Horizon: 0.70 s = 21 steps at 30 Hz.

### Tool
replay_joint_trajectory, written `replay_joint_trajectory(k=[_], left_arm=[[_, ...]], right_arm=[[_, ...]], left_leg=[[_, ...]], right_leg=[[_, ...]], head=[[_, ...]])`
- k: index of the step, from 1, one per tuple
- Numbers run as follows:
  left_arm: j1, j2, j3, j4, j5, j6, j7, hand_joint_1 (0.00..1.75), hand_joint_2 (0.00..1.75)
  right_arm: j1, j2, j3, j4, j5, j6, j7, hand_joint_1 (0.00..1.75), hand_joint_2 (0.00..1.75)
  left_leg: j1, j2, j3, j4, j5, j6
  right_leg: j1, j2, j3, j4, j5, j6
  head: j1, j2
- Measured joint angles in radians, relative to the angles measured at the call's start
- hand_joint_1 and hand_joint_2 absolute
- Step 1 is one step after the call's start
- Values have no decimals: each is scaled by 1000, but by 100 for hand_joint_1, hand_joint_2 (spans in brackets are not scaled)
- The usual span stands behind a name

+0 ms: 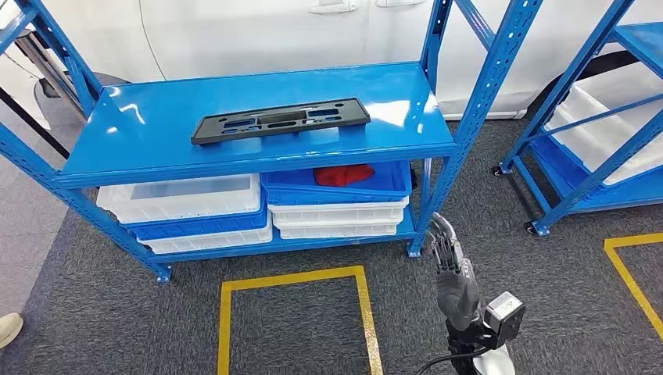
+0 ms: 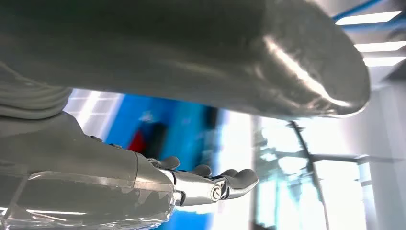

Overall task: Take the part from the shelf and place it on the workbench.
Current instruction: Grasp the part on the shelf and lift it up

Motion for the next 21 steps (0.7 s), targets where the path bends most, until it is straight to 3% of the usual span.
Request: replay_joint_trajectory(k=[2,4,6,7,11,13,15,16,17,18,19,21], left_arm=[[0,0,5,1,-5,0,0,0,0],[-1,0,17,2,-16,0,0,0,0],[-4,-1,31,5,-27,0,1,0,0],[-5,-1,37,7,-33,0,1,0,0],[-8,-3,56,11,-51,1,3,0,0],[-10,-5,63,13,-58,1,3,0,0],[-12,-7,72,16,-68,1,3,0,0],[-12,-8,76,17,-74,1,3,0,0],[-12,-10,78,18,-80,0,3,0,0],[-12,-11,80,20,-86,0,3,0,0],[-12,-13,83,21,-90,0,3,0,0],[-14,-20,87,25,-96,-2,2,0,0]], right_arm=[[0,-3,17,-29,-10,5,-6,0,0],[0,-8,52,-91,-29,16,-18,0,0],[-1,-15,89,-159,-50,29,-31,0,0],[-2,-19,107,-191,-60,35,-36,0,0],[-3,-34,160,-293,-93,55,-45,0,0],[-2,-40,177,-331,-105,62,-46,0,0],[1,-50,199,-373,-119,73,-47,0,0],[3,-56,210,-393,-127,79,-48,0,0],[6,-60,218,-410,-132,85,-49,0,0],[8,-64,224,-425,-136,88,-50,0,0],[11,-67,229,-439,-138,89,-50,0,0],[13,-73,238,-463,-137,87,-51,0,0]], left_leg=[[3,0,12,-32,30,-2],[9,0,66,-156,108,-4],[7,-3,123,-281,155,3],[5,-4,135,-308,159,9],[1,-4,136,-318,158,41],[1,-2,139,-322,159,56],[-5,-1,140,-322,156,64],[-9,0,141,-321,154,67],[-13,-1,144,-321,152,68],[-16,-1,149,-321,149,69],[-19,-2,154,-320,145,70],[-24,-2,160,-319,137,65]], right_leg=[[-1,2,2,0,-2,2],[-3,4,9,1,-6,9],[-2,7,13,3,-10,20],[-1,7,12,3,-10,27],[-4,6,4,21,-25,52],[-6,4,-39,112,-76,56],[-5,3,-113,251,-134,56],[-5,3,-138,293,-141,55],[-4,3,-145,299,-128,53],[-2,3,-131,262,-96,47],[2,2,-100,193,-54,39],[13,-3,-41,64,-1,21]], head=[[0,0],[0,0],[0,0],[0,0],[0,0],[0,0],[0,0],[0,0],[0,0],[0,0],[0,0],[0,0]])
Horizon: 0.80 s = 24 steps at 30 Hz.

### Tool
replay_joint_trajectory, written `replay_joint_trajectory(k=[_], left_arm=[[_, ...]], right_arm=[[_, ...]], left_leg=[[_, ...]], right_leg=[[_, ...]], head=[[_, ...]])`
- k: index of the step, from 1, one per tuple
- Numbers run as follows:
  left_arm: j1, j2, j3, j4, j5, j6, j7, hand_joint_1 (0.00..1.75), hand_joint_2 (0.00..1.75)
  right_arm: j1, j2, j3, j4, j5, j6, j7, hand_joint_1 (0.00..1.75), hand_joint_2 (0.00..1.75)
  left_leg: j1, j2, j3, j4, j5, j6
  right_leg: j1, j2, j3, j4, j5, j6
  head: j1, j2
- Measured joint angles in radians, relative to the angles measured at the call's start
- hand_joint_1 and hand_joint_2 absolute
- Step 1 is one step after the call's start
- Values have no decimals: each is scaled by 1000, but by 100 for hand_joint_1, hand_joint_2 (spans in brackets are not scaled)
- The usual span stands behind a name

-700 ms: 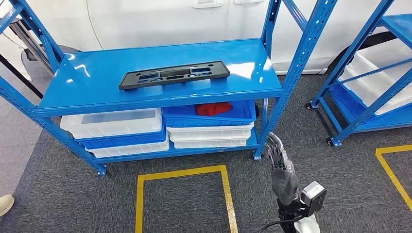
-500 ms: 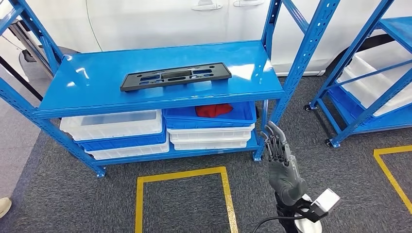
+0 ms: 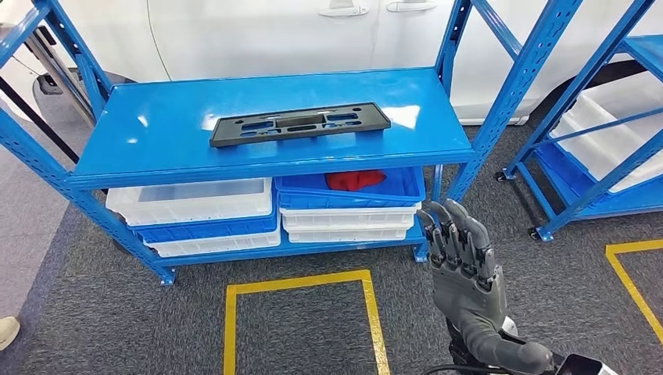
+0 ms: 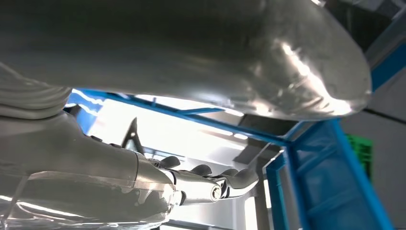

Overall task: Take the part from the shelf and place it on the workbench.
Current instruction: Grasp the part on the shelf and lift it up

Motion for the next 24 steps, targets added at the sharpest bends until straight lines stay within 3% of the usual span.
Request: replay_joint_trajectory(k=[1,3,6,7,9,10,11,12,14,16,19,21,22,24], left_arm=[[-2,-3,2,2,-1,-1,0,0,0],[-6,-5,4,3,-2,-2,0,0,0],[-10,-5,5,3,-1,-4,0,0,0],[-11,-5,6,4,-1,-4,-1,0,0],[-11,-6,8,4,0,-5,-1,0,0],[-10,-6,9,4,1,-5,-1,0,0],[-9,-6,10,4,1,-5,-1,0,0],[-9,-6,11,4,1,-5,-1,0,0],[-8,-6,12,5,2,-5,-1,0,0],[-9,-7,12,7,2,-5,-2,0,0],[-10,-8,13,7,2,-5,-1,0,0],[-10,-8,13,7,2,-5,-2,0,0],[-10,-8,13,7,2,-4,-2,0,0],[-11,-8,13,7,3,-4,-2,0,0]], right_arm=[[3,-2,4,-10,1,-2,0,0,0],[9,-6,9,-26,2,-4,0,0,0],[14,-8,16,-41,2,-5,0,0,0],[15,-8,19,-43,2,-5,0,0,0],[16,-9,25,-43,3,-4,0,0,0],[17,-9,28,-43,3,-4,0,0,0],[18,-9,29,-43,3,-3,0,0,0],[18,-9,30,-43,2,-2,0,0,0],[18,-9,32,-43,1,-1,0,0,0],[17,-9,32,-43,-1,0,0,0,0],[16,-9,33,-42,-1,1,0,0,0],[15,-10,33,-43,-1,1,0,0,0],[15,-10,33,-42,-1,1,0,0,0],[15,-10,33,-40,-2,3,0,0,0]], left_leg=[[0,0,0,1,-4,-4],[1,3,0,0,-10,-14],[3,2,-7,38,-37,-30],[6,1,-30,88,-61,-37],[15,0,-107,226,-113,-49],[19,0,-142,278,-123,-55],[23,0,-161,295,-112,-59],[27,0,-159,270,-79,-63],[33,0,-110,136,12,-68],[32,-2,-69,33,53,-62],[28,-4,-65,15,43,-36],[29,-4,-54,8,38,-20],[29,-4,-48,5,36,-13],[25,-4,-40,4,28,-3]], right_leg=[[5,-2,15,-36,8,-6],[8,-2,19,-52,4,-11],[-4,1,41,-73,3,-19],[-8,0,50,-78,2,-21],[-9,1,60,-80,-5,-23],[-10,3,64,-80,-10,-22],[-11,4,70,-79,-15,-20],[-13,6,79,-79,-22,-16],[-17,7,99,-78,-37,-6],[-16,9,106,-74,-50,6],[-14,10,106,-77,-58,25],[-17,8,99,-48,-78,34],[-18,7,78,-2,-100,37],[-18,6,-5,139,-152,39]], head=[[0,0],[0,0],[-1,0],[-1,0],[-1,0],[-2,0],[-2,0],[-2,0],[-1,0],[-1,0],[-1,0],[-1,0],[-1,0],[-1,0]])
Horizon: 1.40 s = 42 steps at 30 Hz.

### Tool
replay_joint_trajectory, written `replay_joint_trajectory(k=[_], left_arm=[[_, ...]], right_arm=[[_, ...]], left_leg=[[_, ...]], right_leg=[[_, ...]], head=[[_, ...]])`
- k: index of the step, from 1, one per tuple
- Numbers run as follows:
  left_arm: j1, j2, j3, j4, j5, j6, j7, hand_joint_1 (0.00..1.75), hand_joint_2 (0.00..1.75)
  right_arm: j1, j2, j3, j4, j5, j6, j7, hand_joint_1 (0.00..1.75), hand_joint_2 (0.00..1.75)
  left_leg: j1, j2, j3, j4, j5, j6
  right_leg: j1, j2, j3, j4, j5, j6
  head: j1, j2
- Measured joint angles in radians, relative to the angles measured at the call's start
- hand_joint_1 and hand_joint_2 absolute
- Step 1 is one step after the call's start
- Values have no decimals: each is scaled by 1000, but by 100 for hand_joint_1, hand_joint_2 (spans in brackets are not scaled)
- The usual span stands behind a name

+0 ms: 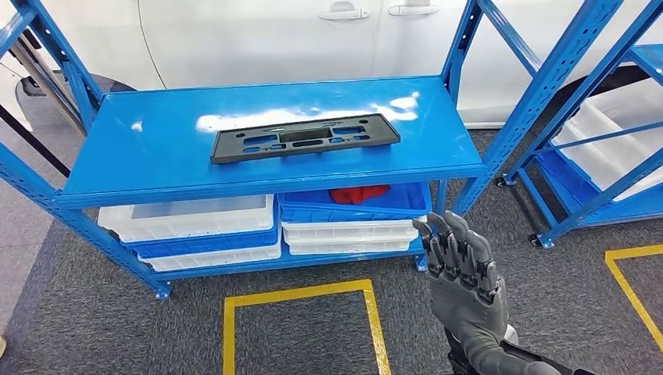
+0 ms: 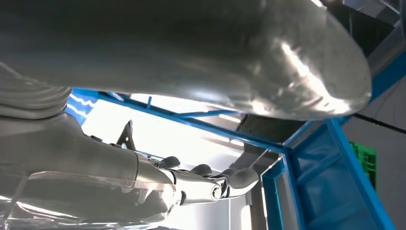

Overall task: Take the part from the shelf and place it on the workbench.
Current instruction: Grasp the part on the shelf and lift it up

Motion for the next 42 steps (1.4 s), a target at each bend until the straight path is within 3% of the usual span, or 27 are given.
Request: replay_joint_trajectory(k=[1,2,3,5,7,9,12,14,16,17,18,20,22,23,26,28,29,31,32,33,34,36,37,38,40,42], left_arm=[[0,0,0,0,0,0,0,0,0],[1,0,0,0,1,0,0,0,0],[1,0,1,0,1,0,0,0,0],[1,-2,1,0,1,0,-1,0,0],[0,-6,2,2,0,0,-3,0,0],[-1,-9,2,3,-1,0,-4,0,0],[-3,-8,2,3,-2,0,-4,0,0],[-4,-8,3,3,-2,-1,-3,0,0],[-2,-9,3,3,-2,-2,-3,0,0],[-1,-9,3,3,-2,-2,-2,0,0],[0,-9,3,3,-2,-2,-2,0,0],[1,-8,3,3,-2,-3,-2,0,0],[0,-8,3,4,-2,-3,-1,0,0],[-1,-8,4,4,-2,-3,0,0,0],[0,-8,4,4,-2,-3,0,0,0],[0,-8,4,4,-2,-3,0,0,0],[-1,-8,4,4,-2,-3,0,0,0],[-2,-8,5,4,-2,-3,1,0,0],[-2,-8,6,4,-1,-2,2,0,0],[-1,-8,7,4,-1,-2,2,0,0],[-1,-9,8,4,0,-2,3,0,0],[0,-11,9,4,0,-2,3,0,0],[-1,-13,10,5,0,-2,3,0,0],[-1,-14,12,5,0,-2,3,0,0],[-2,-16,14,6,0,-1,2,0,0],[-3,-14,16,6,0,-1,1,0,0]], right_arm=[[1,0,0,3,0,0,0,0,0],[1,-1,0,7,0,0,0,0,0],[1,-1,0,12,0,-1,0,0,0],[0,-1,0,22,0,-3,0,0,0],[-1,-2,-1,34,1,-5,0,0,0],[-2,-3,-1,45,2,-6,0,0,0],[-4,-5,0,56,7,-8,0,0,0],[-10,-5,3,64,14,-14,0,0,0],[-15,-5,7,74,18,-21,0,0,0],[-15,-5,9,79,20,-23,0,0,0],[-15,-5,10,84,22,-27,0,0,0],[-20,-5,18,96,27,-38,0,0,0],[-28,-5,26,110,32,-48,0,0,0],[-32,-5,29,115,34,-51,0,0,0],[-39,-5,34,126,36,-55,0,0,0],[-43,-6,35,131,36,-55,0,0,0],[-45,-6,35,133,36,-55,0,0,0],[-47,-7,37,141,36,-56,0,0,0],[-47,-8,39,146,36,-57,0,0,0],[-48,-9,41,152,36,-59,0,0,0],[-49,-10,44,157,35,-60,0,0,0],[-52,-13,49,164,34,-62,0,0,0],[-54,-14,50,167,33,-63,0,0,0],[-55,-16,52,170,32,-65,0,0,0],[-56,-18,56,176,31,-71,0,0,0],[-55,-21,62,181,29,-75,0,0,0]], left_leg=[[-3,0,4,0,-4,3],[-7,-1,10,0,-9,5],[-10,-1,17,0,-15,6],[-16,-4,35,0,-27,6],[-21,-5,43,1,-39,0],[-21,-5,44,1,-46,-10],[-20,-4,48,17,-65,-25],[-17,-4,6,111,-112,-35],[-10,-4,-75,248,-160,-44],[-7,-4,-105,287,-162,-47],[-4,-4,-118,289,-142,-50],[0,-3,-83,176,-52,-53],[0,-4,-32,51,8,-49],[-1,-5,-20,22,14,-43],[-4,-7,-13,9,6,-20],[-2,-7,-3,2,3,-5],[-2,-6,2,0,1,0],[-5,-6,7,0,-6,7],[-8,-6,11,0,-10,8],[-10,-7,17,0,-15,9],[-13,-8,25,0,-21,10],[-17,-10,42,0,-33,8],[-19,-10,48,0,-39,6],[-20,-10,52,-1,-45,1],[-20,-9,56,-4,-52,-10],[-19,-6,61,1,-62,-20]], right_leg=[[0,0,-42,61,-12,0],[1,0,-71,91,-5,-2],[3,0,-79,80,23,-7],[11,-1,-43,-41,117,-24],[21,-4,0,-156,168,-41],[27,-4,12,-185,166,-46],[19,-1,28,-205,164,-53],[13,-4,44,-215,161,-58],[12,-5,52,-216,153,-59],[11,-4,57,-216,148,-58],[10,-3,63,-215,143,-56],[7,-2,81,-214,130,-50],[8,-1,93,-210,116,-40],[10,0,95,-209,111,-34],[9,1,99,-210,102,-16],[7,0,84,-166,76,-6],[6,-1,56,-111,51,-3],[6,-1,-29,32,0,0],[6,-1,-66,81,-5,-1],[7,-1,-84,94,11,-3],[9,-1,-82,64,48,-9],[16,-1,-34,-70,138,-27],[21,-3,-9,-132,164,-36],[25,-4,7,-170,174,-41],[29,-4,17,-193,167,-47],[23,-2,28,-205,165,-52]], head=[[0,0],[0,0],[0,0],[0,0],[0,0],[0,0],[0,0],[0,0],[0,0],[0,0],[0,0],[0,0],[0,0],[0,0],[0,0],[0,0],[0,0],[0,0],[0,0],[0,0],[0,0],[0,0],[0,0],[0,0],[0,0],[0,0]])
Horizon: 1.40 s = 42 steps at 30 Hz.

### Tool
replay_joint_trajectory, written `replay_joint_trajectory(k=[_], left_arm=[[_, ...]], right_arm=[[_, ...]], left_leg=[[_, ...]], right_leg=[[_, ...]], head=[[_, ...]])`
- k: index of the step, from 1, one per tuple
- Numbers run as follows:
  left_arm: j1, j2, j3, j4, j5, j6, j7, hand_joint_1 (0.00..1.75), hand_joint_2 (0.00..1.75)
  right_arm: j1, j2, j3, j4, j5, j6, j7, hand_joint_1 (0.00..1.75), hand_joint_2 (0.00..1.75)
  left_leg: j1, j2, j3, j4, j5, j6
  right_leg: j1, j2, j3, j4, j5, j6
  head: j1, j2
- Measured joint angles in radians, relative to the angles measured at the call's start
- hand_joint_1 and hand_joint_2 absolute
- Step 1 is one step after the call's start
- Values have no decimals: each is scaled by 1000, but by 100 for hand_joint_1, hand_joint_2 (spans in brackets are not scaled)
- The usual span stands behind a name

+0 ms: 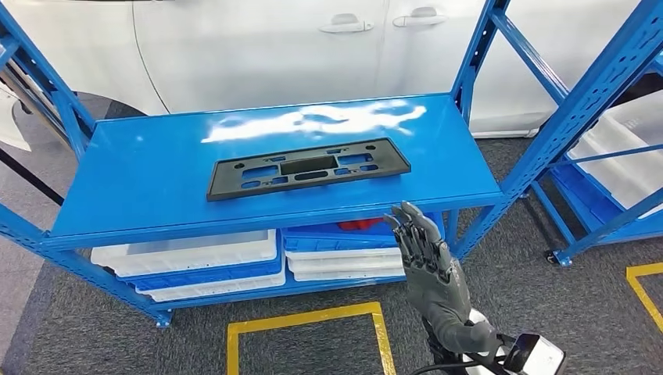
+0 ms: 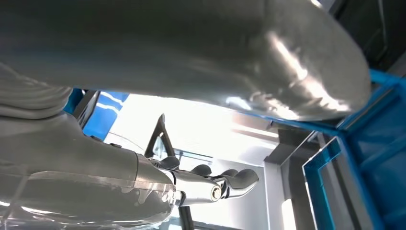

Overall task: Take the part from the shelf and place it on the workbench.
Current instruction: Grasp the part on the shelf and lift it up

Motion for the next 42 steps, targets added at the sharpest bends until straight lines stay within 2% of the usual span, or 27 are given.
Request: replay_joint_trajectory(k=[2,4,5,6,7,9,11,15,16,18,20,21,22,24,25,26,28,30,32,33,35,36,37,38,40,41,42], left_arm=[[-1,1,1,0,1,0,-1,0,0],[1,1,1,0,3,0,-2,0,0],[3,1,1,0,4,0,-2,0,0],[4,2,2,0,5,0,-1,0,0],[5,2,2,0,6,0,-1,0,0],[4,4,2,0,6,0,1,0,0],[2,5,2,0,6,0,2,0,0],[1,5,2,0,6,-2,2,0,0],[1,5,2,0,6,-2,2,0,0],[1,5,2,0,6,-2,0,0,0],[1,5,2,0,5,-2,-3,0,0],[2,5,2,0,5,-2,-4,0,0],[3,5,2,0,4,-2,-5,0,0],[5,5,2,0,1,-4,-6,0,0],[5,5,2,1,0,-4,-6,0,0],[5,4,2,1,-1,-4,-6,0,0],[4,4,2,2,-4,-2,-1,0,0],[4,6,2,2,-10,4,13,0,0],[4,9,2,2,-18,16,35,0,0],[5,10,2,2,-20,24,48,0,0],[9,12,2,2,-23,40,75,0,0],[13,14,2,2,-24,49,88,0,0],[17,16,2,2,-26,56,99,0,0],[20,19,2,2,-28,61,107,0,0],[23,23,2,2,-31,66,117,0,0],[23,24,2,2,-31,68,120,0,0],[23,25,2,2,-32,70,123,0,0]], right_arm=[[0,-3,11,6,-2,-3,0,0,0],[-2,-8,26,17,-3,-5,0,0,0],[-4,-10,34,23,-4,-6,0,0,0],[-7,-12,41,30,-4,-7,0,0,0],[-12,-14,49,38,-5,-8,0,0,0],[-23,-17,63,52,-5,-10,0,0,0],[-37,-20,76,67,-6,-11,0,0,0],[-57,-29,102,100,-4,-12,0,0,0],[-60,-31,107,105,-4,-12,0,0,0],[-67,-35,115,119,-4,-14,0,0,0],[-70,-40,126,141,-5,-15,0,0,0],[-70,-42,131,154,-5,-17,0,0,0],[-70,-44,137,164,-4,-19,0,0,0],[-70,-48,146,178,-2,-24,0,0,0],[-70,-50,149,183,-1,-26,0,0,0],[-71,-51,153,188,-1,-28,0,0,0],[-73,-53,161,197,2,-33,0,0,0],[-77,-53,169,206,7,-39,0,0,0],[-86,-53,179,215,14,-47,0,0,0],[-91,-53,185,220,17,-51,0,0,0],[-98,-53,196,233,25,-60,0,0,0],[-99,-53,202,239,30,-66,0,0,0],[-101,-53,207,246,34,-72,0,0,0],[-103,-53,212,252,37,-79,0,0,0],[-108,-53,219,261,41,-87,0,0,0],[-111,-53,223,265,44,-91,0,0,0],[-115,-53,226,270,47,-94,0,0,0]], left_leg=[[1,0,-27,69,-35,-10],[8,0,-104,204,-88,-20],[13,0,-141,260,-101,-25],[16,0,-165,283,-93,-29],[19,0,-168,265,-63,-32],[23,1,-126,138,29,-35],[22,1,-81,31,74,-30],[18,-1,-68,6,65,-3],[20,-1,-64,3,64,4],[21,-1,-56,-2,61,14],[20,-1,-50,-2,53,19],[19,-1,-45,-2,48,19],[19,-2,-38,-2,43,19],[19,-4,-20,-2,30,15],[17,-5,-12,-2,23,11],[16,-6,-6,-3,16,5],[15,-6,-2,-6,5,-7],[16,-4,7,-9,-2,-19],[16,-2,-7,38,-28,-29],[18,-2,-34,93,-53,-32],[18,-2,-119,232,-103,-37],[18,-2,-153,275,-106,-38],[18,-2,-169,280,-86,-37],[18,-2,-165,244,-46,-35],[15,-2,-119,108,46,-26],[13,-3,-97,53,72,-21],[11,-3,-85,21,82,-16]], right_leg=[[-8,-2,17,-14,-3,-6],[-7,-3,29,-16,-11,-11],[-7,-3,33,-15,-16,-11],[-8,-2,39,-15,-22,-10],[-9,-1,46,-14,-28,-8],[-11,1,65,-11,-43,-1],[-9,2,76,-6,-58,10],[-8,2,81,-4,-72,33],[-10,2,74,14,-82,39],[-12,1,22,115,-127,47],[-14,1,-67,254,-171,51],[-15,1,-98,292,-169,51],[-16,1,-109,288,-145,51],[-15,0,-74,172,-52,43],[-12,-1,-48,103,-17,38],[-10,-1,-27,52,3,33],[-3,0,-12,18,-1,23],[-5,4,-5,9,-4,12],[-11,4,11,-3,-7,0],[-11,3,18,-6,-10,-5],[-9,2,28,-7,-20,-11],[-8,2,34,-6,-26,-12],[-6,3,42,-6,-33,-12],[-6,4,51,-6,-40,-11],[-3,5,72,-5,-56,-7],[-2,5,79,-4,-63,-3],[0,5,82,-4,-68,1]], head=[[0,0],[0,0],[0,0],[0,0],[0,0],[0,0],[0,0],[0,0],[0,0],[0,0],[0,0],[0,0],[0,0],[0,0],[0,0],[0,0],[0,0],[0,0],[0,0],[0,0],[0,0],[0,0],[0,0],[0,0],[0,0],[0,0],[0,0]])
